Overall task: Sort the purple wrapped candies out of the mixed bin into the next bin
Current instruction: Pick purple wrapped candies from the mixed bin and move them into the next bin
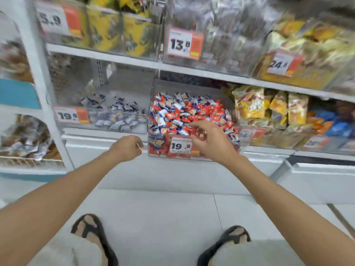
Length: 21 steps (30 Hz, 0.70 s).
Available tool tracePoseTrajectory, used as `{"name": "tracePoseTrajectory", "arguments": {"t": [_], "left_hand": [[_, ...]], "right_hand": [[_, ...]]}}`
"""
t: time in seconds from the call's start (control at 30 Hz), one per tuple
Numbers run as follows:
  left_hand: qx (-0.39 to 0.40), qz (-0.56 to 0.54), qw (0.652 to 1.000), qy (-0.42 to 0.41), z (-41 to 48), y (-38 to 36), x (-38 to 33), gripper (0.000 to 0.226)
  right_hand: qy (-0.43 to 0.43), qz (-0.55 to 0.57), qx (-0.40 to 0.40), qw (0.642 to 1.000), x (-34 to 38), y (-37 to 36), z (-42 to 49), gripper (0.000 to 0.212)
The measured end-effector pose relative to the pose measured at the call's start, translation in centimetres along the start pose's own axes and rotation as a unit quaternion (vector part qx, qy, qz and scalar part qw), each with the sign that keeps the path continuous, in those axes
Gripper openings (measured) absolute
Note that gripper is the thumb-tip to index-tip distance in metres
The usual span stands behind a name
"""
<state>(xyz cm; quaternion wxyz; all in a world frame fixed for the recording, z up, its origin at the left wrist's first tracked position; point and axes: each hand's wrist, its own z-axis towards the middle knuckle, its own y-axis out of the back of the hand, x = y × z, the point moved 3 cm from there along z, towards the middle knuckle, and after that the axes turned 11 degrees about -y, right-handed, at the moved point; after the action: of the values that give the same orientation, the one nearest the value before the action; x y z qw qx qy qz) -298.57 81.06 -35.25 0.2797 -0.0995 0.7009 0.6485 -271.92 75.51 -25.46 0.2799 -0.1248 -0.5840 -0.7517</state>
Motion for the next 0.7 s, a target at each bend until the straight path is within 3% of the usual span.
{"name": "tracePoseTrajectory", "arguments": {"t": [0.1,0.17,0.3,0.5,0.7], "left_hand": [[-0.071,0.027,0.997,-0.009,1.0,5.8,-3.1,0.021],[-0.103,0.024,0.994,-0.02,2.0,8.4,-4.7,0.018],[-0.105,0.0,0.991,-0.081,5.3,10.5,-7.5,0.014],[-0.079,0.012,0.984,-0.158,13.6,9.0,-10.7,0.016],[-0.003,0.053,0.988,-0.142,22.7,6.0,-11.0,0.048]], "right_hand": [[-0.055,0.016,-0.094,0.994,-0.1,4.7,4.2,0.028],[-0.122,0.003,-0.109,0.987,-1.9,6.6,6.5,0.026],[-0.216,-0.05,0.078,0.972,-5.6,6.8,8.7,0.033],[-0.121,-0.052,0.101,0.986,-5.3,5.1,14.8,0.033],[-0.101,-0.076,0.124,0.984,-8.3,1.5,21.8,0.039]]}}
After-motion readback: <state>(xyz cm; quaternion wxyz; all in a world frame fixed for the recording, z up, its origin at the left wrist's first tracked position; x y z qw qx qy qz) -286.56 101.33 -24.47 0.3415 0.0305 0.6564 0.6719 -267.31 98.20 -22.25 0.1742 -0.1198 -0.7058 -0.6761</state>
